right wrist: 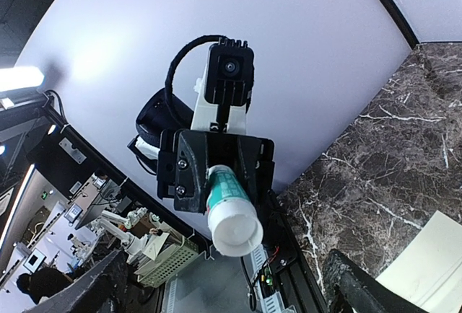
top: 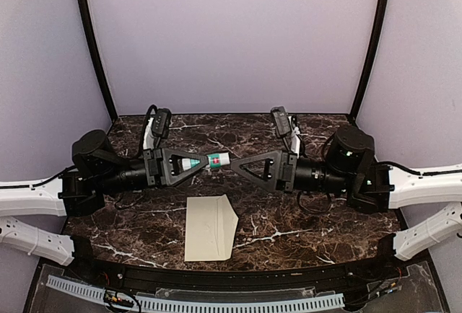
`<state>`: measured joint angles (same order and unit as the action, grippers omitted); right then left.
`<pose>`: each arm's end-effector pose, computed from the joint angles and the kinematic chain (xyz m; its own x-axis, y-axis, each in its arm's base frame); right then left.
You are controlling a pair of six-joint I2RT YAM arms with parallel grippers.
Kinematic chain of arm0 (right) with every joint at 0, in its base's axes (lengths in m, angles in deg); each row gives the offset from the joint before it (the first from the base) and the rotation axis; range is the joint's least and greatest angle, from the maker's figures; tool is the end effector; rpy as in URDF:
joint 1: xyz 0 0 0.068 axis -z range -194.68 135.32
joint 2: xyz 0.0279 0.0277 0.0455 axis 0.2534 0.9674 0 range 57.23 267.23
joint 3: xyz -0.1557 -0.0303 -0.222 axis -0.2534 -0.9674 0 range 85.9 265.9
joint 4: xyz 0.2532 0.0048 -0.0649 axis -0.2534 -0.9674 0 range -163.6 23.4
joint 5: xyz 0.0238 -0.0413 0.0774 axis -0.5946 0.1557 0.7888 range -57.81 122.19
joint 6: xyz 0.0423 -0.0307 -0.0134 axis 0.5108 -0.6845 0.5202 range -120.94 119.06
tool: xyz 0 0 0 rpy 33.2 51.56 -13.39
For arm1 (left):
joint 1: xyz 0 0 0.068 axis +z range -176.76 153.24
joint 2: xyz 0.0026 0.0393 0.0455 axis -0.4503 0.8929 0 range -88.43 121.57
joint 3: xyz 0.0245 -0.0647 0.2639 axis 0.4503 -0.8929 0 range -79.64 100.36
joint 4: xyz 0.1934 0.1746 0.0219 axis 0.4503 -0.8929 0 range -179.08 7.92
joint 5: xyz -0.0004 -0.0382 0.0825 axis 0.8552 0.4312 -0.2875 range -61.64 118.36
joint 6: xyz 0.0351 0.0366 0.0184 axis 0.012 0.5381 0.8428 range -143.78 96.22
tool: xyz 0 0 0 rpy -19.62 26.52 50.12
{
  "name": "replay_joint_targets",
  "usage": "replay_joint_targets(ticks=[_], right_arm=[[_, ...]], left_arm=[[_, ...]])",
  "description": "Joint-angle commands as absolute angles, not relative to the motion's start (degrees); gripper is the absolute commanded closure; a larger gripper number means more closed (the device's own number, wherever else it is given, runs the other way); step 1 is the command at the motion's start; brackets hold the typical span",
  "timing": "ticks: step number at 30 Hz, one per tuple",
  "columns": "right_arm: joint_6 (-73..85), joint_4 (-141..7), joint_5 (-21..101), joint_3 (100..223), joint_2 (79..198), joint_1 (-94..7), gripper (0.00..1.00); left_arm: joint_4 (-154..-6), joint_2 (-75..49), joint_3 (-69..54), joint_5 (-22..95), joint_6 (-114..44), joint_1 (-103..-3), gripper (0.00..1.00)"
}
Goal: Place the letter into the envelope and seal it
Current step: Adjust the solid glue.
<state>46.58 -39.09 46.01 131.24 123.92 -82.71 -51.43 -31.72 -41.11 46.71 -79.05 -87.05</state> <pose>0.0944 0.2568 0.3343 -0.7027 0.1727 -0.6902 -0.6977 0.0231 0.7160 0.1051 -0.2069 0.3381 -0.7418 -0.2742 -0.6120 0.6443 -0.0383 -0.7638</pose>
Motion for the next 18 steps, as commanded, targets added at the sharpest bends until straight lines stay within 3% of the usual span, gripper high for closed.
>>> replay_joint_targets(ticks=[1,7,18], right_arm=[[46.6,-34.1,45.3,134.7,126.2,-83.9,0.14],[46.7,-32.5,46.4,136.5,129.0,-84.7,0.34],[47.3,-32.6,44.9,136.9,130.3,-85.4,0.78]], left_arm=[[-47.5,-31.2,-39.2,47.1,-78.5,-87.8,1.0],[-47.1,-30.7,-39.3,46.9,-78.8,-88.5,1.0],[-47.1,-30.4,-39.6,46.8,-79.1,-89.1,1.0]])
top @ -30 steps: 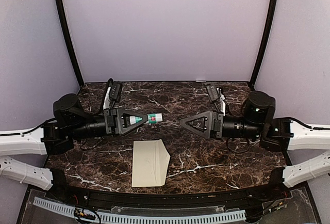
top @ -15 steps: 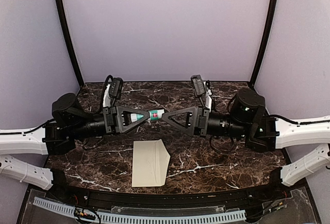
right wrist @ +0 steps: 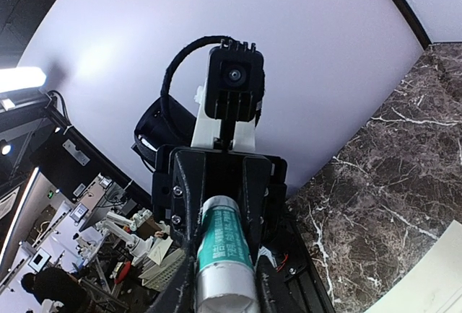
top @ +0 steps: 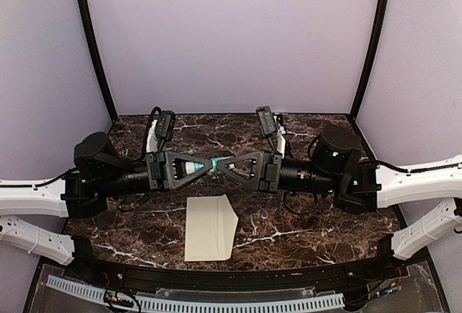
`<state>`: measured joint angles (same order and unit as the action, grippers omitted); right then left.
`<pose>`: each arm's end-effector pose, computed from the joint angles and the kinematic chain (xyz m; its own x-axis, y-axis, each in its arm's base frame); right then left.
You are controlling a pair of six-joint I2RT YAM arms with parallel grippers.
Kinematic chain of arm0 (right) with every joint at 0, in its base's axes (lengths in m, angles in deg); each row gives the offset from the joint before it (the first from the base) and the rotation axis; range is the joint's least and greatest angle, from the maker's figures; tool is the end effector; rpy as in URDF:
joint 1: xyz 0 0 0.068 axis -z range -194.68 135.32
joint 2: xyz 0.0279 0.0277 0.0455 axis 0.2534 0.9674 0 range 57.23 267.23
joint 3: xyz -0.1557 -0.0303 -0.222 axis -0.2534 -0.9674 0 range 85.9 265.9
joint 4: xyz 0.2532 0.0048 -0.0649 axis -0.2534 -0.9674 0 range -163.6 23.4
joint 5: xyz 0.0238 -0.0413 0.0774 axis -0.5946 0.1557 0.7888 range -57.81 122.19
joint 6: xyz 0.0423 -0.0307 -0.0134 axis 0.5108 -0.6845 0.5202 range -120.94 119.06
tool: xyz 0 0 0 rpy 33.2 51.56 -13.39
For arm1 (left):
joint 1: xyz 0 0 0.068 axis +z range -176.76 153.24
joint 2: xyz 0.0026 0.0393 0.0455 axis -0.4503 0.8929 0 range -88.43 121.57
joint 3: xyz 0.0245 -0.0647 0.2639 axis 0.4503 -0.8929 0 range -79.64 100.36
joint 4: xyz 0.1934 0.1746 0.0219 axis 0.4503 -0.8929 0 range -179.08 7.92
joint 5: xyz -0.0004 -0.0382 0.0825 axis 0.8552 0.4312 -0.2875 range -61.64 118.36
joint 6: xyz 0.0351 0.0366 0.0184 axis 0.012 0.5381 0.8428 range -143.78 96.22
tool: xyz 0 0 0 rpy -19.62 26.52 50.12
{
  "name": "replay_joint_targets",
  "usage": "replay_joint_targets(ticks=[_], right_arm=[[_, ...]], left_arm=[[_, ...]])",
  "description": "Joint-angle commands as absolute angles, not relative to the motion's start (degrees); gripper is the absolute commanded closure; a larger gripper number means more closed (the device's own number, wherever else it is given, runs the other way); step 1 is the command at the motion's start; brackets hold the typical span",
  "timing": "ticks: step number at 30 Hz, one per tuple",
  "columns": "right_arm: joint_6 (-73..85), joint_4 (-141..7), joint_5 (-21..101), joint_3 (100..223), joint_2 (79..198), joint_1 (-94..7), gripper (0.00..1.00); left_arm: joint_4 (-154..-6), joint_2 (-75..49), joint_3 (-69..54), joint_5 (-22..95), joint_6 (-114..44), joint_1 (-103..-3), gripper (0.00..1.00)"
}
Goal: Place the letter into the envelope and seal it
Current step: Adjust the solid glue.
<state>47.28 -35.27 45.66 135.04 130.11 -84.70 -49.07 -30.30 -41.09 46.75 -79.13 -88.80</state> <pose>0.0941 0.2833 0.3364 -0.7104 0.1687 -0.6833 -0.6951 -0.0158 0.7188 0.1009 -0.2141 0.3372 -0.7460 -0.2598 -0.6132 0.6479 -0.0700 -0.7585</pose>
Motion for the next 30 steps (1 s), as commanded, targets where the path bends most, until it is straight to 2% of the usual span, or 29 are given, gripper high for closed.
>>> replay_joint_targets(ticks=[1,3,5,6,8,10,13,17,22,30], right_arm=[[47.3,-33.1,44.5,136.9,130.1,-85.4,0.82],[47.5,-34.3,43.1,136.8,129.9,-85.3,0.9],[47.4,-35.7,42.5,136.9,129.5,-85.3,0.95],[47.1,-36.7,42.4,137.1,129.3,-85.2,0.96],[46.3,-39.4,42.4,137.9,128.9,-85.0,0.98],[45.4,-43.2,43.3,139.0,128.5,-84.4,1.0],[44.8,-47.9,46.6,139.8,127.9,-81.8,1.0],[44.4,-52.5,54.5,140.5,126.9,-77.3,1.0],[41.5,-59.2,64.5,143.4,127.2,-73.4,1.0],[38.9,-64.6,72.6,145.2,128.3,-72.9,1.0]], left_arm=[[-47.3,-30.4,-39.7,47.0,-79.2,-89.1,0.99],[-47.8,-30.6,-39.9,47.1,-79.3,-89.1,0.9],[-48.1,-31.1,-40.3,47.1,-79.6,-89.1,0.75],[-48.2,-31.6,-40.5,47.1,-79.6,-89.1,0.62],[-49.0,-32.5,-41.1,46.8,-79.8,-89.1,0.46],[-51.1,-33.5,-41.1,46.2,-79.7,-89.1,0.35],[-56.4,-35.1,-40.8,44.9,-79.5,-89.1,0.25],[-63.8,-37.3,-40.2,44.2,-79.1,-89.0,0.19],[-73.2,-37.0,-38.0,46.8,-77.2,-88.9,0.18],[-76.4,-34.4,-35.7,54.7,-74.2,-89.0,0.18]])
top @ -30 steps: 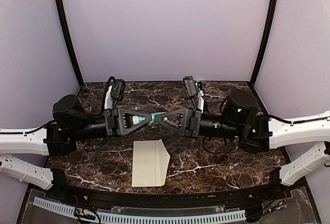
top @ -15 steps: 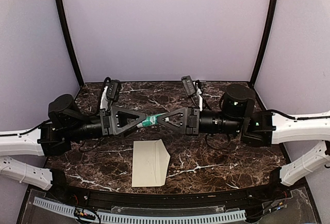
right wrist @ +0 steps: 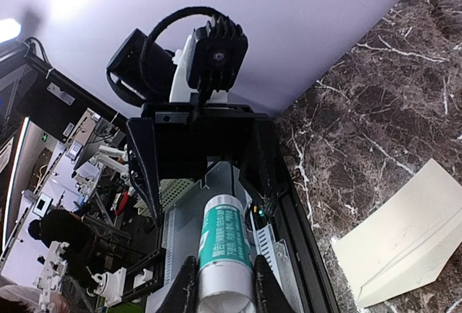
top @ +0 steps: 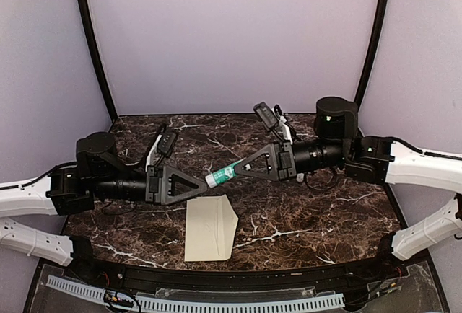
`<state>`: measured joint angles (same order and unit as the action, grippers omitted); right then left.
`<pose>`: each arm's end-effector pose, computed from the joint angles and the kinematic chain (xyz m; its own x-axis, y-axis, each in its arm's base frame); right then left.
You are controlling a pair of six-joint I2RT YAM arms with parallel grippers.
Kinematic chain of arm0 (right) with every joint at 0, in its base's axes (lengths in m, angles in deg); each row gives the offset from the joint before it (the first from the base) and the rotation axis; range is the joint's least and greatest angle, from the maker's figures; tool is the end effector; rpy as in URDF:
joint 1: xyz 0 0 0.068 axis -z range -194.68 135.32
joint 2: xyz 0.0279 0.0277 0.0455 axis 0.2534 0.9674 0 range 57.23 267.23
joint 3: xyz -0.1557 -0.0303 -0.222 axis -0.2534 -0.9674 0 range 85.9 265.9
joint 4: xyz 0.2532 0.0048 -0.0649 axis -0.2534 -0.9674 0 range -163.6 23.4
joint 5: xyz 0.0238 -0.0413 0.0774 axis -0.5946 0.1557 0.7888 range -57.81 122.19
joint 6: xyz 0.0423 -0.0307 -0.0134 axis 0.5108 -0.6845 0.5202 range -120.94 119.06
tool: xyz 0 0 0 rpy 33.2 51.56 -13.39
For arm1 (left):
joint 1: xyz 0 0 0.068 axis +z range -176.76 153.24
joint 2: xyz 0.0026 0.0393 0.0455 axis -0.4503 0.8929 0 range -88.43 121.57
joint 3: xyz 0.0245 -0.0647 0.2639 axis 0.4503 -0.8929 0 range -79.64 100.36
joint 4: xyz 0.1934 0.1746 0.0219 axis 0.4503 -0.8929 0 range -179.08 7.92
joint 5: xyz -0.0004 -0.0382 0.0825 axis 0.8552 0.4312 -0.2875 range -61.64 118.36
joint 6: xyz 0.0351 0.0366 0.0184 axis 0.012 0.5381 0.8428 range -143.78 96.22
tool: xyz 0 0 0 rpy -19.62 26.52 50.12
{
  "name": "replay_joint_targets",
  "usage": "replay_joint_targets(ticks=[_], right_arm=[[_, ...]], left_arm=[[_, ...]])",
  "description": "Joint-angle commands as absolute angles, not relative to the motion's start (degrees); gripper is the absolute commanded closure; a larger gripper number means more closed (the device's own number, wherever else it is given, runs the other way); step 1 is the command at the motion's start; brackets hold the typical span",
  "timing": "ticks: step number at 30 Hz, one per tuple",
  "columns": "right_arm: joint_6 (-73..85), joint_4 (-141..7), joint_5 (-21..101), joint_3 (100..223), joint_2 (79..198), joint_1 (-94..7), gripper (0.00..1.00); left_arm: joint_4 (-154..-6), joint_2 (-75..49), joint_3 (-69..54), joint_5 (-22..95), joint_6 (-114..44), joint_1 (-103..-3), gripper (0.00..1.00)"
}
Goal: Place the letter into the envelope and seal it
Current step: Adjust the solid glue.
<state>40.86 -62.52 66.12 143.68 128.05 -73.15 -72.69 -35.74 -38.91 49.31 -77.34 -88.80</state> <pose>0.1335 0.2557 0.3499 -0.7244 -0.1230 -0.6783 -0.6878 0.0615 0.7233 0.0915 -0.1996 0.3267 -0.8109 -0.0751 -0.5804 0.5725 0.1045 -0.8133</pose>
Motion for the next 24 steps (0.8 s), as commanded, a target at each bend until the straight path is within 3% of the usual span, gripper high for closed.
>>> replay_joint_targets(ticks=[1,7,18,24], right_arm=[[39.0,-64.7,73.1,145.2,128.4,-72.9,1.0],[39.2,-65.0,74.9,145.1,129.3,-73.0,1.0],[38.6,-66.1,76.3,146.2,130.9,-72.9,1.0],[37.9,-66.4,77.4,146.9,132.3,-72.9,1.0]], left_arm=[[-77.6,-33.5,-34.8,55.4,-73.4,-89.0,0.18],[-74.8,-30.9,-33.8,59.6,-72.9,-88.9,0.24],[-73.8,-27.3,-33.2,62.6,-72.6,-88.9,0.5],[-73.0,-26.1,-33.1,63.9,-72.5,-88.9,0.7]])
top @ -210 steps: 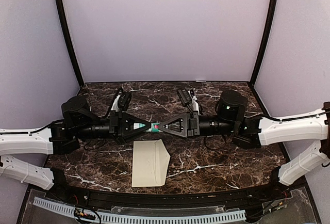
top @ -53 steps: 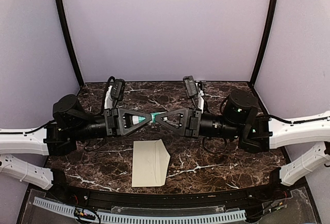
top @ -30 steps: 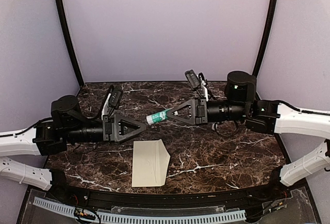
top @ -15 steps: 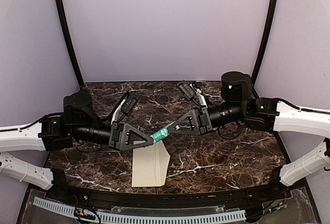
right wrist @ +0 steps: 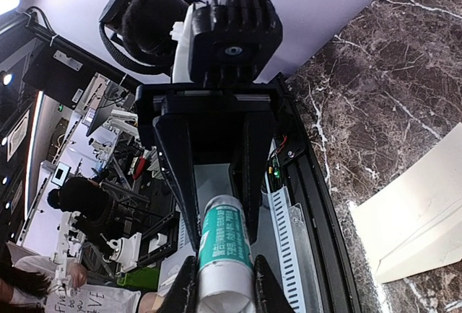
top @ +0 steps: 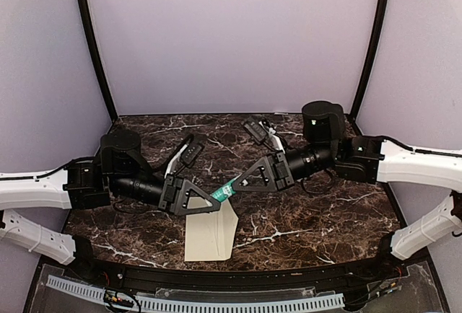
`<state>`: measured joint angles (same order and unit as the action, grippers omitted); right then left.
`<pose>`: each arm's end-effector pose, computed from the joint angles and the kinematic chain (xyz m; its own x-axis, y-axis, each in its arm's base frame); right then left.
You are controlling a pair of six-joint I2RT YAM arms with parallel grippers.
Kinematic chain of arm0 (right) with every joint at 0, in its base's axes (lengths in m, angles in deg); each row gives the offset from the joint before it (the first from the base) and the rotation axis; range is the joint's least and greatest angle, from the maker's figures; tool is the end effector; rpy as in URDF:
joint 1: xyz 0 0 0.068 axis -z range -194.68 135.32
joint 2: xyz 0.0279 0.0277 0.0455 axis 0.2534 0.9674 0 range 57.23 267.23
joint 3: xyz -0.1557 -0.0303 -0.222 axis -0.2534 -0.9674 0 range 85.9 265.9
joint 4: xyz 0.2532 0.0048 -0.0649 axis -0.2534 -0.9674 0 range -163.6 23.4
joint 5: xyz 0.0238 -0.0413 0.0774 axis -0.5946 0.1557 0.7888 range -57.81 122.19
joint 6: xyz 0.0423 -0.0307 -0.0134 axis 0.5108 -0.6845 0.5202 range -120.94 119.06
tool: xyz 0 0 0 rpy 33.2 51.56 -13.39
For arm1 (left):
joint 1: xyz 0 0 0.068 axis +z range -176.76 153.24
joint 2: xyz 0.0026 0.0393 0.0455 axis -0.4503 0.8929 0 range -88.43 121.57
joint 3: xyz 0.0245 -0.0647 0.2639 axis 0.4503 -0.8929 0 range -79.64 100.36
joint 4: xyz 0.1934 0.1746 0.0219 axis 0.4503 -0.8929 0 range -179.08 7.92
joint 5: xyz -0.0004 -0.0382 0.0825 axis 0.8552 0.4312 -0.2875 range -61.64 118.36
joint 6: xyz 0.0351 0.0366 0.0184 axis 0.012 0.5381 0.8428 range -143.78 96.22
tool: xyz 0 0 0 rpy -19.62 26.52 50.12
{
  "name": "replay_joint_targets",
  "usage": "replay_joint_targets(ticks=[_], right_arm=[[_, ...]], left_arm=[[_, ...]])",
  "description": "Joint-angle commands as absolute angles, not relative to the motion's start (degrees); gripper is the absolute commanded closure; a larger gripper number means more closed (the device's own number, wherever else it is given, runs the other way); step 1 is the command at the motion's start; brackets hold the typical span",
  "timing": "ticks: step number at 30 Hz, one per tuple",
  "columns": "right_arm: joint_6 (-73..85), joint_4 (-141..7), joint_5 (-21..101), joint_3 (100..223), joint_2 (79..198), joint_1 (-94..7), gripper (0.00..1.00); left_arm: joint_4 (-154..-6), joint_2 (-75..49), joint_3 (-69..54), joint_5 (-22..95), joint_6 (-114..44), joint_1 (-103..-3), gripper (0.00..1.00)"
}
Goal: Place the letter into the envelope and seal it
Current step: Adjust the solid glue, then unscrew the solid glue.
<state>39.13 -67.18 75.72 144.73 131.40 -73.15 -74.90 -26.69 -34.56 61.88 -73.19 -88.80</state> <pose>0.1339 0.2652 0.3332 -0.7306 -0.2983 -0.6142 -0.6455 0.0086 0.7637 0.0994 -0.2293 0.3163 -0.8034 0.1630 -0.5726 0.5866 0.0518 -0.8082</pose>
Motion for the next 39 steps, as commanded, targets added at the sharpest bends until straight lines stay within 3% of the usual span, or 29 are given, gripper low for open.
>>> replay_joint_targets(ticks=[1,3,9,14,16,20,27,35,39], right_arm=[[38.0,-66.3,77.5,147.0,132.5,-72.9,1.0],[38.0,-66.2,77.3,147.2,132.7,-72.9,1.0],[42.1,-60.7,73.3,144.6,131.2,-72.7,0.55],[52.1,-36.5,60.9,132.6,124.9,-74.1,0.3],[54.9,-27.7,56.2,128.8,124.1,-75.6,0.25],[55.6,-21.8,50.8,128.3,125.9,-77.8,0.23],[54.7,-11.4,53.4,130.4,130.6,-79.9,0.26],[54.1,-10.3,53.9,132.5,133.4,-80.3,0.54],[53.5,-11.5,53.9,133.8,134.2,-80.4,0.58]], left_arm=[[-72.9,-25.8,-33.1,64.1,-72.5,-88.9,0.75],[-72.5,-25.6,-33.1,64.4,-72.5,-88.9,0.82],[-69.9,-26.6,-33.7,61.5,-72.6,-89.0,0.93],[-58.4,-29.4,-37.2,55.5,-74.9,-89.0,0.97],[-54.6,-29.6,-38.4,54.0,-75.2,-89.0,0.97],[-50.7,-28.3,-37.7,53.7,-75.3,-89.0,0.97],[-49.7,-27.0,-37.0,55.6,-76.2,-89.1,0.97],[-47.7,-26.8,-38.2,56.5,-77.5,-89.0,0.97],[-47.5,-26.2,-38.1,57.2,-77.7,-89.0,0.97]])
